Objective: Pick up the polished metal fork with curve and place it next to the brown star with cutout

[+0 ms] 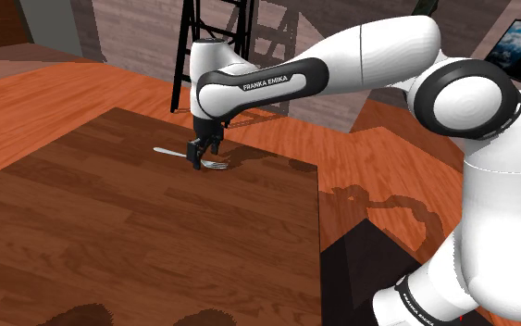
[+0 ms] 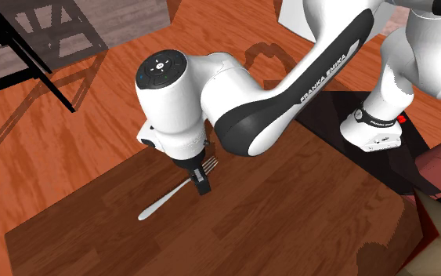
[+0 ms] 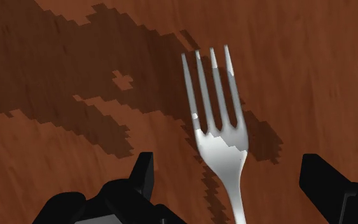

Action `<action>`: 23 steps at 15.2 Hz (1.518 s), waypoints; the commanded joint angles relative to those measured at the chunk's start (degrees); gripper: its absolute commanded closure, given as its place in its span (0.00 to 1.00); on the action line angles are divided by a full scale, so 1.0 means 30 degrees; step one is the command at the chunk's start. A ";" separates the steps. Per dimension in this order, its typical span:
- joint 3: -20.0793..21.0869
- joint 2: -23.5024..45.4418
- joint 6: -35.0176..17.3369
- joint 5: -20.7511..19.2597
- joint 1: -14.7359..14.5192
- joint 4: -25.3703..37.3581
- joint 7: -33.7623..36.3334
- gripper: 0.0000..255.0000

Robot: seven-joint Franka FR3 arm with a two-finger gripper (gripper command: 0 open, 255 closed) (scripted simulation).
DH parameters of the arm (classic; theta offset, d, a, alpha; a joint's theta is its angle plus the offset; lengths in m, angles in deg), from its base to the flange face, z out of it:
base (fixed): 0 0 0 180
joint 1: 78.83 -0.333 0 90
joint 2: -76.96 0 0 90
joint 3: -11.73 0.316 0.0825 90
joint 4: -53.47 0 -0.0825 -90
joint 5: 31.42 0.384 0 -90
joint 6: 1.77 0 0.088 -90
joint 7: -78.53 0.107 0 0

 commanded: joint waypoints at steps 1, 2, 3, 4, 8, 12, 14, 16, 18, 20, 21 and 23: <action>0.0000 0.0003 -0.0006 -0.0001 0.0000 -0.0001 0.0000 0.00; 0.0000 0.0001 -0.0003 0.0000 0.0000 -0.0001 0.0000 0.00; 0.0000 0.0001 -0.0003 0.0000 0.0000 -0.0001 0.0000 1.00; 0.0000 0.0001 -0.0003 0.0000 0.0000 -0.0001 0.0000 1.00; 0.0001 0.0041 0.0029 -0.0005 -0.0020 0.0071 0.0016 1.00; 0.0000 0.0002 -0.0006 -0.0001 0.0001 -0.0002 0.0000 1.00; 0.0030 -0.0205 0.0397 0.0051 0.0012 0.0198 -0.0038 1.00; 0.0057 -0.0394 0.0811 0.0100 0.0018 0.0427 -0.0075 1.00; 0.0082 -0.0572 0.1230 0.0146 0.0023 0.0672 -0.0112 1.00; 0.0106 -0.0735 0.1657 0.0190 0.0025 0.0939 -0.0147 1.00; 0.0117 -0.0811 0.1873 0.0211 0.0025 0.1081 -0.0164 1.00; 0.0137 -0.0953 0.2311 0.0250 0.0023 0.1381 -0.0198 1.00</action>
